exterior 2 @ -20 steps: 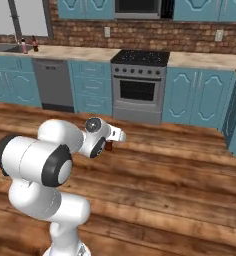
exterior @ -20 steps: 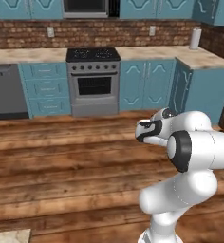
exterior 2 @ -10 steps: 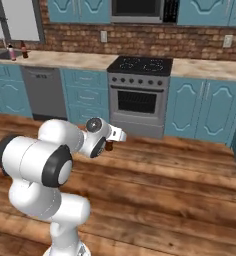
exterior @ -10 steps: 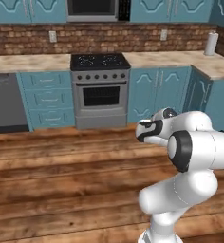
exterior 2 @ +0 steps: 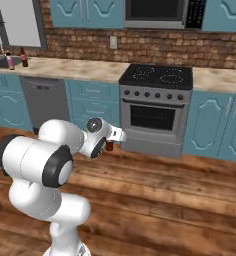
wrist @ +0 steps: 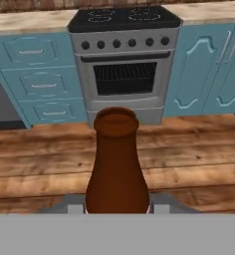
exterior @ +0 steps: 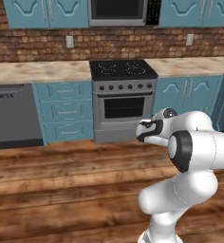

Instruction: Place the large bottle from the dining counter next to the other large bottle outside the sink, and place the small bottle from the dining counter next to the other small bottle inside the sink.

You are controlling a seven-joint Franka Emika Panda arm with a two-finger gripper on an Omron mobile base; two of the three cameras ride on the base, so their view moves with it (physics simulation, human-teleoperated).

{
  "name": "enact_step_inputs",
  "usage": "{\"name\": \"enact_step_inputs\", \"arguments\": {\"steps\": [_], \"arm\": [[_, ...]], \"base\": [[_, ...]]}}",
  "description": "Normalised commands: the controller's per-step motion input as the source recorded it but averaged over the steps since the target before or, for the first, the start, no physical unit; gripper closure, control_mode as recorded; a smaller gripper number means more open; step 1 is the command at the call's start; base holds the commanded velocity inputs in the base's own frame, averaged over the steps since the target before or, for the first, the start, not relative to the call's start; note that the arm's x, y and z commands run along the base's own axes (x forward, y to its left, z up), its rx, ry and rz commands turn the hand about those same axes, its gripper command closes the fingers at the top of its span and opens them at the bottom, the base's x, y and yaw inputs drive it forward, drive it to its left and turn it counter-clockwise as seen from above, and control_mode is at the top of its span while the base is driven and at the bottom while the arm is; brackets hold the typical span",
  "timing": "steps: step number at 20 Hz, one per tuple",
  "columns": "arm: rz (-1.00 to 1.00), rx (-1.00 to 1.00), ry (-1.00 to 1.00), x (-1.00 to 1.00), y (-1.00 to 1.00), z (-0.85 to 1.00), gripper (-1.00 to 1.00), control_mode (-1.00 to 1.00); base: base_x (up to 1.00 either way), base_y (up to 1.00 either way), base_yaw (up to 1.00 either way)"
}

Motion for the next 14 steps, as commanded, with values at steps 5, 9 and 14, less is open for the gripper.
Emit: {"name": "enact_step_inputs", "arguments": {"steps": [5,9,14], "arm": [[0.00,0.00,0.00,0.00,0.00,0.00,1.00,1.00],[0.00,0.00,0.00,0.00,0.00,0.00,1.00,1.00],[0.00,0.00,0.00,0.00,0.00,0.00,1.00,1.00]], "base": [[0.97,0.92,0.00],[0.95,0.99,0.00],[0.88,1.00,0.00]]}}
